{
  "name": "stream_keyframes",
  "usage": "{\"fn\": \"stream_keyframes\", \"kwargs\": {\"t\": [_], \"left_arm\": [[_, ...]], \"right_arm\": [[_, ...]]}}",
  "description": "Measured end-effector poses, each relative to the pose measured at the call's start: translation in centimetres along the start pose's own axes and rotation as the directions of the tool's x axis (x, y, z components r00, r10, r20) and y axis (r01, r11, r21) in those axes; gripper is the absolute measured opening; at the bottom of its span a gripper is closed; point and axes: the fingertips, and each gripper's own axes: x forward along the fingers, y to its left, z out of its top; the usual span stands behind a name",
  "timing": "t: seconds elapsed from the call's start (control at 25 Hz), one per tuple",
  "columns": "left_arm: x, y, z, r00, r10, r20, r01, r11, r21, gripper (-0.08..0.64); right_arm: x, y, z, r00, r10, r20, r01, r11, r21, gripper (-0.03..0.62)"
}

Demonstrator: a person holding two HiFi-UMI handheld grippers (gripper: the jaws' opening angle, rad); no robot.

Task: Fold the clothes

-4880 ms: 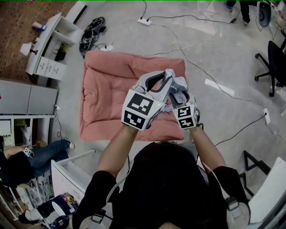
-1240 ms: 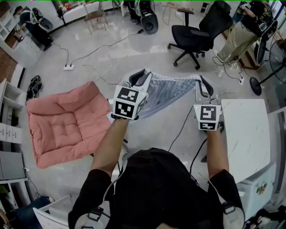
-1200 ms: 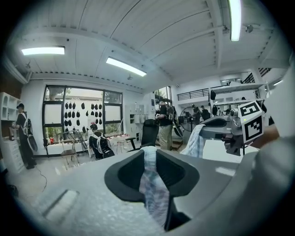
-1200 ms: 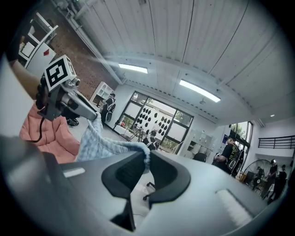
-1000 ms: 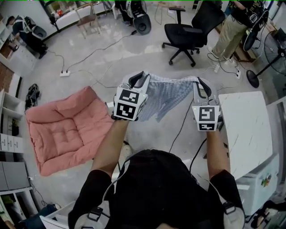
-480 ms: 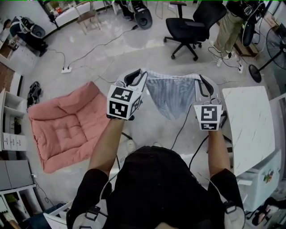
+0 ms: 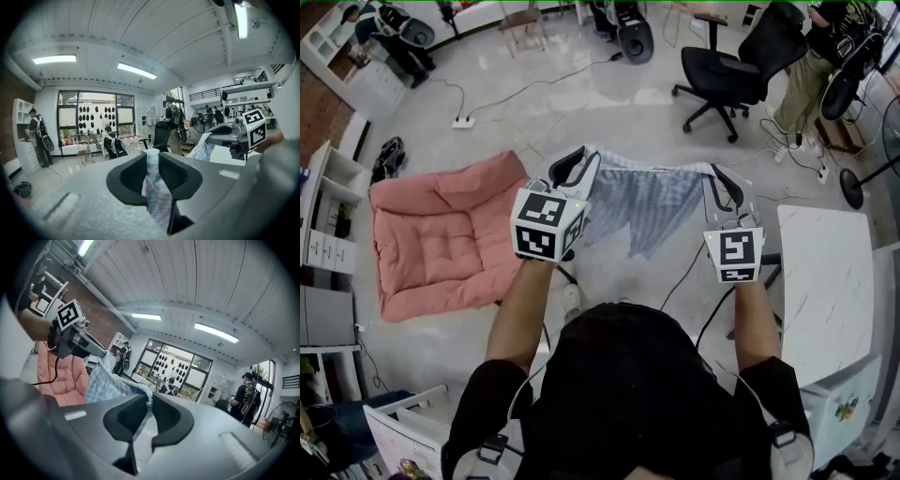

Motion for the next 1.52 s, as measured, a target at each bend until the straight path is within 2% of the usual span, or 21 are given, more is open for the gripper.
{"fn": "stream_keyframes", "kwargs": {"t": [0.24, 0.72, 1.12, 1.36, 1.52], "left_arm": [[-5.3, 1.8, -0.6, 0.989, 0.145, 0.025, -0.143, 0.988, -0.051, 0.083], [-15.2, 4.1, -2.1, 0.94, 0.342, 0.022, -0.336, 0.933, -0.132, 0.083], [-23.6, 6.8, -2.9, 0.909, 0.414, 0.049, -0.402, 0.901, -0.166, 0.083], [-30.2, 8.6, -4.6, 0.914, 0.402, 0.057, -0.385, 0.902, -0.194, 0.083], [-34.8, 10.0, -5.3, 0.917, 0.396, 0.052, -0.381, 0.906, -0.183, 0.083]], "right_arm": [[1.3, 3.3, 2.5, 0.988, 0.135, 0.081, -0.132, 0.991, -0.032, 0.037], [2.0, 10.0, 8.3, 0.922, 0.329, 0.202, -0.318, 0.944, -0.089, 0.037], [0.6, 17.0, 12.6, 0.885, 0.402, 0.236, -0.388, 0.916, -0.107, 0.037], [-1.1, 22.9, 15.3, 0.887, 0.403, 0.225, -0.389, 0.915, -0.109, 0.037], [-2.8, 27.0, 18.0, 0.889, 0.397, 0.23, -0.386, 0.918, -0.09, 0.037]]}}
